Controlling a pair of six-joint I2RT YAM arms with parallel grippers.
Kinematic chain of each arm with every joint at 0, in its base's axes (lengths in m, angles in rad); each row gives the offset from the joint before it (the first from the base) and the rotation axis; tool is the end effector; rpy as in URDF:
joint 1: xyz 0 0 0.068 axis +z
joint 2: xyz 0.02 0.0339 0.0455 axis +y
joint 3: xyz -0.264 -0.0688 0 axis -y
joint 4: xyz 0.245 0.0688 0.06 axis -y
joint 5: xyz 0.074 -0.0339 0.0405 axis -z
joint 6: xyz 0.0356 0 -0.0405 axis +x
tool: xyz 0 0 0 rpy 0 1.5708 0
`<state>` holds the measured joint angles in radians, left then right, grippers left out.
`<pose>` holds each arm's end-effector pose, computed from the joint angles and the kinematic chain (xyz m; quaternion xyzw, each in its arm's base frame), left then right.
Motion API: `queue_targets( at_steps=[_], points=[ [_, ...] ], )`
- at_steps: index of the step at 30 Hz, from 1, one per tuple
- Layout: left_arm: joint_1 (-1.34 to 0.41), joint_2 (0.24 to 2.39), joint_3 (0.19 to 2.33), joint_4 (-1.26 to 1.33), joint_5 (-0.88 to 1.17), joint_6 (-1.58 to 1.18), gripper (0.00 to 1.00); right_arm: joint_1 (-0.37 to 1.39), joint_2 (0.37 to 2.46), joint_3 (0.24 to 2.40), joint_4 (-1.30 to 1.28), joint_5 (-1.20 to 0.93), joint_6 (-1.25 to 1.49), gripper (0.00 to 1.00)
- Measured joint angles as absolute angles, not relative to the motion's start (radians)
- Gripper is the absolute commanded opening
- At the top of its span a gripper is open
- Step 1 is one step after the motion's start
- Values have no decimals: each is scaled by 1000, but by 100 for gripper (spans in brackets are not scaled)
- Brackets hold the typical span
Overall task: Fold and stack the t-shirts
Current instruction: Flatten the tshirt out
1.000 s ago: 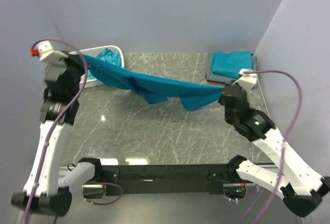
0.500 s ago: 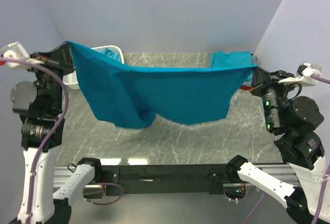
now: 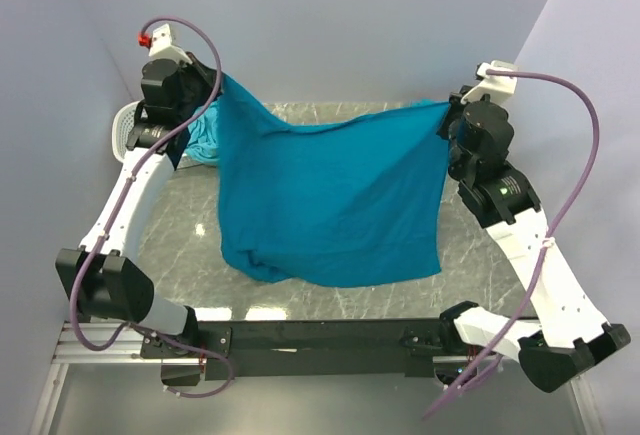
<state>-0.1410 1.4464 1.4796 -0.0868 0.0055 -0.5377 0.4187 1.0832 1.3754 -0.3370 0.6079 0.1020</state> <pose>0.3362 -0.0479 0.4377 -0.1412 0.7119 -0.2309 0.6480 0.2063 0.0696 0.4701 0.0955 0.7136 -0.0393 0.6929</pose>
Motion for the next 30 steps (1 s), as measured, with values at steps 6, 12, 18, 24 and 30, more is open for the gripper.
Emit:
queue_targets(
  at_steps=[6,12,18,24,30],
  points=[
    [-167,1324,1439,-64,-5,-521,0,385,1057,1372,-337,553,107,0],
    [-193,1005,1362,-47,-60,-483,0,385,903,1372,-358,458,140,0],
    [-212,796,1395,-39,-92,-442,0,385,744,1414,-390,345,160,0],
    [-213,792,1515,-64,-75,-418,0,385,677,1514,-406,258,163,0],
    [-213,857,1678,-97,-15,-403,1,385,662,1552,-429,218,163,0]
  ],
)
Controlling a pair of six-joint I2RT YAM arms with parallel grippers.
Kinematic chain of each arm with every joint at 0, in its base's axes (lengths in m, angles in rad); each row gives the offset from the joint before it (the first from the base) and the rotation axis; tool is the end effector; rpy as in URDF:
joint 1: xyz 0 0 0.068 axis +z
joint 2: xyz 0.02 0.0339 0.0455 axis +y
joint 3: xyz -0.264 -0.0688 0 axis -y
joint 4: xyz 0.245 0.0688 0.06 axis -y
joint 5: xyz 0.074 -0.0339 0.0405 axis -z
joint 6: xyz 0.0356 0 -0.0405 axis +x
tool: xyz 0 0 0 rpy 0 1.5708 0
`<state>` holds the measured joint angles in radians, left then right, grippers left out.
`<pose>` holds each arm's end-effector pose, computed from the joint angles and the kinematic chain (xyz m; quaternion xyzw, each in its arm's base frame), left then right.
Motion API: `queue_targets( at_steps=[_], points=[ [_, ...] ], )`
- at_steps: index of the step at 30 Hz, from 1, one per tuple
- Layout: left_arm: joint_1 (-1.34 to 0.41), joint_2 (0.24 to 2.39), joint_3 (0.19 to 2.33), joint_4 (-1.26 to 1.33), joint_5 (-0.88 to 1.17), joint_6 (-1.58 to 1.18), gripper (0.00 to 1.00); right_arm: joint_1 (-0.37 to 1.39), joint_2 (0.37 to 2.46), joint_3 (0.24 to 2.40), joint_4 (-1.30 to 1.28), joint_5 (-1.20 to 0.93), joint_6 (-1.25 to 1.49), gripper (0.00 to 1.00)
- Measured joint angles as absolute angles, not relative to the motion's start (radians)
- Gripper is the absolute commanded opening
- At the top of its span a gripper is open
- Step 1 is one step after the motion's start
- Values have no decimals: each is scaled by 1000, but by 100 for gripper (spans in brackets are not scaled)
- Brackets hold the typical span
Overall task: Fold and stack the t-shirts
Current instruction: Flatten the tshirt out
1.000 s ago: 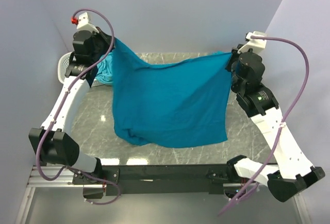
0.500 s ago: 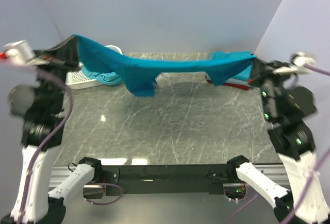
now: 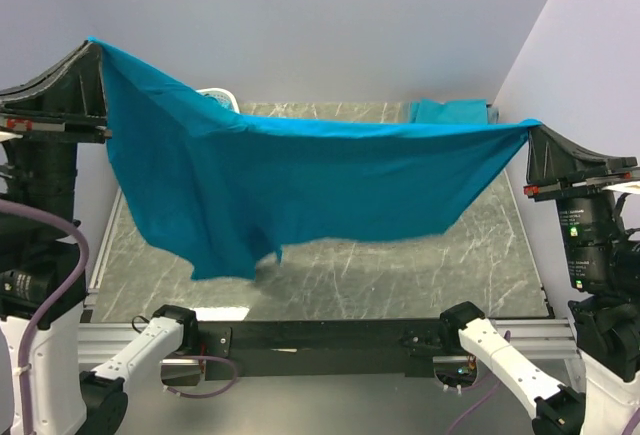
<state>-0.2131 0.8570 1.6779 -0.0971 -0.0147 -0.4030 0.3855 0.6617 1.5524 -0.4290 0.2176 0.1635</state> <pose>0.0513 -0.0106 0.6058 -0.0456 0.4085 -0.2735 0.8696 0.0182 -0.0009 0.5524 0.0338 0.5305 0.1740 0.8290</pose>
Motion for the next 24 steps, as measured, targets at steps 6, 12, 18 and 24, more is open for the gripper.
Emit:
queue_targets(
  at_steps=[6,12,18,24],
  points=[
    [-213,876,1716,-45,84,-414,1,385,657,1552,-441,228,163,0],
    [-215,1010,1651,88,179,-458,1,385,663,1467,-385,345,158,0],
    [-234,1444,1618,155,215,-492,0,289,815,1233,-270,492,176,0],
    [-274,2120,1942,-45,224,-479,63,33,1222,1107,-222,433,249,52]
  ],
)
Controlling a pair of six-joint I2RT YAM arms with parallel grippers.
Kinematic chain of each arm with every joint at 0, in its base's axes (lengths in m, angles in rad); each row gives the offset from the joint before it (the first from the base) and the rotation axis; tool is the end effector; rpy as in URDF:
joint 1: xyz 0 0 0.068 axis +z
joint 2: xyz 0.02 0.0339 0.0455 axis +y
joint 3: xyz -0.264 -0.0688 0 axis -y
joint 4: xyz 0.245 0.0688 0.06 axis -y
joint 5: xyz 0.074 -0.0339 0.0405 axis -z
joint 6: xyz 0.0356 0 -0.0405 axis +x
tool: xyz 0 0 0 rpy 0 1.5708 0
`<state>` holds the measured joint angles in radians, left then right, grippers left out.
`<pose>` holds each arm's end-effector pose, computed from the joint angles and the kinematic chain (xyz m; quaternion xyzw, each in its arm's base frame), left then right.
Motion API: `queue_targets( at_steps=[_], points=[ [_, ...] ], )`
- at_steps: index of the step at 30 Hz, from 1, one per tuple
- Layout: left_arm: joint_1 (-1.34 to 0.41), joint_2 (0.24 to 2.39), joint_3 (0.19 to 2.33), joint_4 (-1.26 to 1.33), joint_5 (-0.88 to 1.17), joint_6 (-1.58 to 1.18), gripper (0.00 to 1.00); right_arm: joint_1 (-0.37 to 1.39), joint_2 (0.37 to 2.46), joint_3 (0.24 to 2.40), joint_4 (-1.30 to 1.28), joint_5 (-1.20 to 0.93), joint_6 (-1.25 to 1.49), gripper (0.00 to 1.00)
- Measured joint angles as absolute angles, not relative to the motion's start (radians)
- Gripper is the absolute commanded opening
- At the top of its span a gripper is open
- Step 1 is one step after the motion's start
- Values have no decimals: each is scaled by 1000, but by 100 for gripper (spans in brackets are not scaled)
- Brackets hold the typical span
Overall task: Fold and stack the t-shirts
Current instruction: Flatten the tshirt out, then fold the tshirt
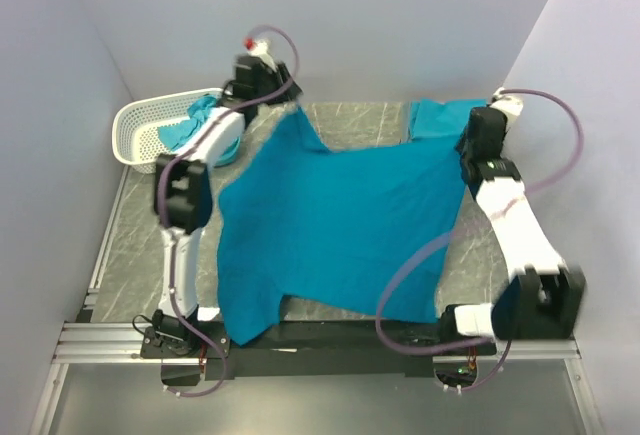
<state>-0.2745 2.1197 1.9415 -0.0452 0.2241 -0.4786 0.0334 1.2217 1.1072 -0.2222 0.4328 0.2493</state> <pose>0.4941 -0.1474 0.3303 -0.0097 0.7797 -0.3092 0.5444 0.2806 -0.0056 0.3581 0.2093 0.7785 -0.0938 0.5842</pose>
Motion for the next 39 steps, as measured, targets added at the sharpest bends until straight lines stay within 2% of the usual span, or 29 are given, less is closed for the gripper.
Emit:
queue_targets(
  at_steps=[1,2,5,9,14,19,29,39],
  points=[
    [-282,2214,2002,-89,225,-476,73,7,1296,1113,-225,418,252,73],
    [-288,2276,2040,-121,225,-470,88,-8,1351,1121,-231,410,258,76],
    [-312,2353,2037,-199,221,-457,95,-32,1510,1181,-263,390,257,78],
    [-346,2253,1893,-163,204,-446,96,-27,1537,1191,-264,342,266,78],
    [-381,1976,1650,-81,187,-438,96,18,1394,1119,-221,267,289,77],
    [-382,1788,1481,-22,134,-438,98,152,1272,992,-176,187,332,77],
    [-374,1744,1093,-52,41,-445,100,358,1262,759,-179,63,458,72],
    [-374,1694,991,-44,-72,-493,99,369,1332,717,-198,39,506,71]
  ],
)
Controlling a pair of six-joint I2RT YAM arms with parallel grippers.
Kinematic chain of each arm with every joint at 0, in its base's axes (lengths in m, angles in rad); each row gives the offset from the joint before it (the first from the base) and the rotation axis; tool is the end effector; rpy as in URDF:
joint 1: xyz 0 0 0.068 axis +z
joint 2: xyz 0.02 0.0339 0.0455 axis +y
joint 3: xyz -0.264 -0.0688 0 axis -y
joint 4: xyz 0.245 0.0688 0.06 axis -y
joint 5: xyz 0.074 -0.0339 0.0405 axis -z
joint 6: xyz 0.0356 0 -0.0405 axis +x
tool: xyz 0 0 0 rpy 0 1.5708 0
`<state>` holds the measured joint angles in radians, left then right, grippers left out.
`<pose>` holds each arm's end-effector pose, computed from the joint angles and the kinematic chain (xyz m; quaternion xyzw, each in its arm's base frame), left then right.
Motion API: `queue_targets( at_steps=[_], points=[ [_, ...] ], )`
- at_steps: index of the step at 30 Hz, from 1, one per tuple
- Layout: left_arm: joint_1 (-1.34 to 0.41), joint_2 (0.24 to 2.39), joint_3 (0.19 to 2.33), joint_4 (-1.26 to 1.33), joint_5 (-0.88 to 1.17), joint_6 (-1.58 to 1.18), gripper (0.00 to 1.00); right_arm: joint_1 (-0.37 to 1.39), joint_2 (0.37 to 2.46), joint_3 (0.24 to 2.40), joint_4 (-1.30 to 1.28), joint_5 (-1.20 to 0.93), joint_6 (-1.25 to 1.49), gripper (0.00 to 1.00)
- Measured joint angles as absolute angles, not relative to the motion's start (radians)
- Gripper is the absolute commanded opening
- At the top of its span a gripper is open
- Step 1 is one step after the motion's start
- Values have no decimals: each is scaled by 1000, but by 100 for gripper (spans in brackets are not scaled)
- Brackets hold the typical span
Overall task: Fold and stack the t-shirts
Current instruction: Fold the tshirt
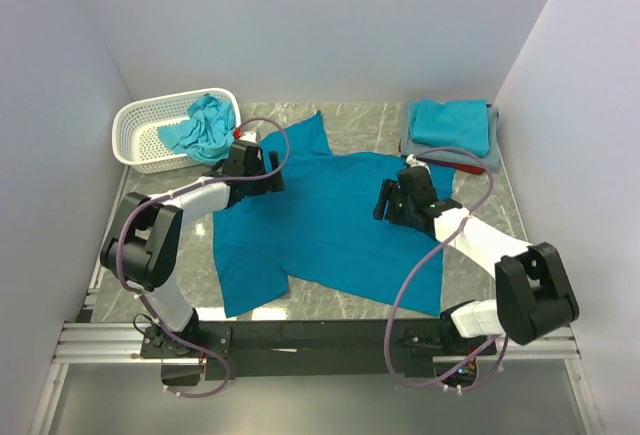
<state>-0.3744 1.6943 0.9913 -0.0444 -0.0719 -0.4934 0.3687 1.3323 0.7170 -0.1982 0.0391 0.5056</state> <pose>0.3346 -0.1287 0.1884 -0.0688 0.9134 -0.1382 0.3767 0.2501 0.0951 0.1980 0.0707 0.9263 0.1400 0.3425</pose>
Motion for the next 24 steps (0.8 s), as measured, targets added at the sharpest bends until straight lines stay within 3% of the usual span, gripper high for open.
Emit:
queue_targets(
  at_steps=[12,24],
  points=[
    [-347,1790,993,22,-59,-513,99,356,1549,797,-246,-29,499,70],
    [-324,1936,1158,66,-1,-514,99,244,1657,896,-237,-173,473,64]
  ],
)
